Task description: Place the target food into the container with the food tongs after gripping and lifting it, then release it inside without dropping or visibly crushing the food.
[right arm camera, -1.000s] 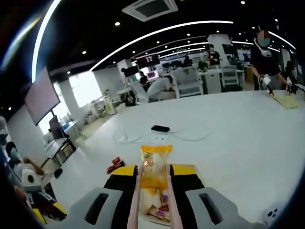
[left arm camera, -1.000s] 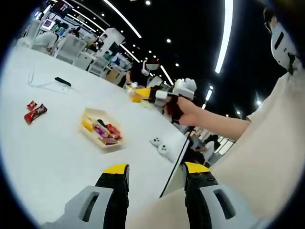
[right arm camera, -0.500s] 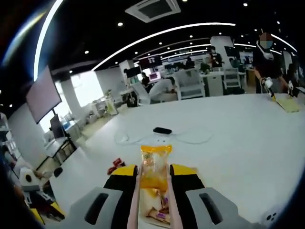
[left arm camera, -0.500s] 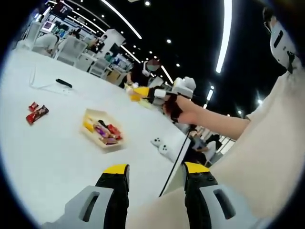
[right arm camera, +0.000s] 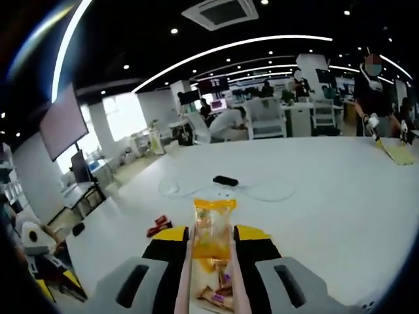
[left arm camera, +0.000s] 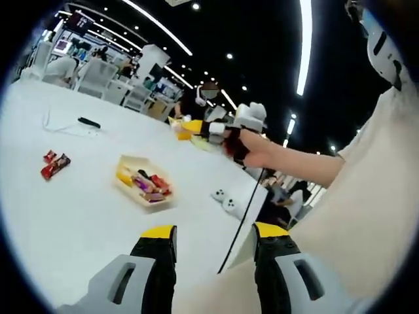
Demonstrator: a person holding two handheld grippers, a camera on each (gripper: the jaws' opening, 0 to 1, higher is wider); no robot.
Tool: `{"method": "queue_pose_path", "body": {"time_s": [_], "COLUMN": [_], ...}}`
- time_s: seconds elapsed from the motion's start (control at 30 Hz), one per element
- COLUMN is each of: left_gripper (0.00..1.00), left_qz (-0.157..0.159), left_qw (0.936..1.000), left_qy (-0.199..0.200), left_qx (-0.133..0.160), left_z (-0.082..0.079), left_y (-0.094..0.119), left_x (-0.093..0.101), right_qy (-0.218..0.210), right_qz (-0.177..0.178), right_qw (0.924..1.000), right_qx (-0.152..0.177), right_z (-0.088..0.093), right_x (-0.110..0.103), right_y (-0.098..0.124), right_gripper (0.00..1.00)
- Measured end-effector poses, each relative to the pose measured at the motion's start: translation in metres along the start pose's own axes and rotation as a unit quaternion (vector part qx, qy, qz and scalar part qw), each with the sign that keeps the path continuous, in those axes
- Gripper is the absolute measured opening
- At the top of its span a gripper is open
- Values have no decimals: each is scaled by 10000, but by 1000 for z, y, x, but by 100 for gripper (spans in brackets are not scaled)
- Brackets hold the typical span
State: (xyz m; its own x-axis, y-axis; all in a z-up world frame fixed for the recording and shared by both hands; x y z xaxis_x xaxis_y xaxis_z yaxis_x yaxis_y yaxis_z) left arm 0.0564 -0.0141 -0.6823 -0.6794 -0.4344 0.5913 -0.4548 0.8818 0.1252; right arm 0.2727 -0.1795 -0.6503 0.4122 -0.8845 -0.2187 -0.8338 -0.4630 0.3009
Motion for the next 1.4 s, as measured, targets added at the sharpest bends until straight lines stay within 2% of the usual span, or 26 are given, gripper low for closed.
{"method": "queue_pose_path", "body": {"time_s": [0.27,0.6,0.7,0.83,1.2,1.3,1.4], "left_gripper": [46,46,46,46,46,45,45], "left_qz": [-52,-40,-37,-64,-317,-414,-472], "left_qw": [10000,10000,10000,10000,9994,9989,9985], "left_qy": [16,49,36,27,82,119,138], "left_qx": [48,23,-6,-11,141,199,240], "left_z": [2,2,2,1,0,1,1], "left_y": [1,-2,-2,-1,9,13,15], "left_x": [-2,-2,-3,-4,-7,-9,-10], "right_qy": [102,145,165,-11,143,183,331], "right_qz": [-19,-19,-110,-220,-528,-714,-759], "right_qw": [9999,9999,9998,9998,9984,9970,9963], "right_qx": [15,-60,-78,-34,-162,-242,-245], "right_z": [-3,5,8,9,14,16,16], "right_x": [-1,1,-3,-8,-31,-41,-46], "right_y": [-1,1,-1,-7,-30,-36,-40], "right_gripper": [27,27,27,27,27,26,26]}}
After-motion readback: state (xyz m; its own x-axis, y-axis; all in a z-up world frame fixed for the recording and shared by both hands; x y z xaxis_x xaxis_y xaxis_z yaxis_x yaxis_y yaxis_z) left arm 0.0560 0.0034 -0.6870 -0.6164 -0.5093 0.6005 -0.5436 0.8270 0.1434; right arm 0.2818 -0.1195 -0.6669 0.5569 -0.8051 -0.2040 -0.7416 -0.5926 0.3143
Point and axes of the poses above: the point that each gripper's makers call its tool centre point, and the gripper's own axes: y roughly backward along the fingers, x roughly to its right, z roughly out of its underside, the point moved 1 cm from there along y, roughly backward along the fingers, and after that the axes turned 6 degrees about x, right-handed, at the moved point
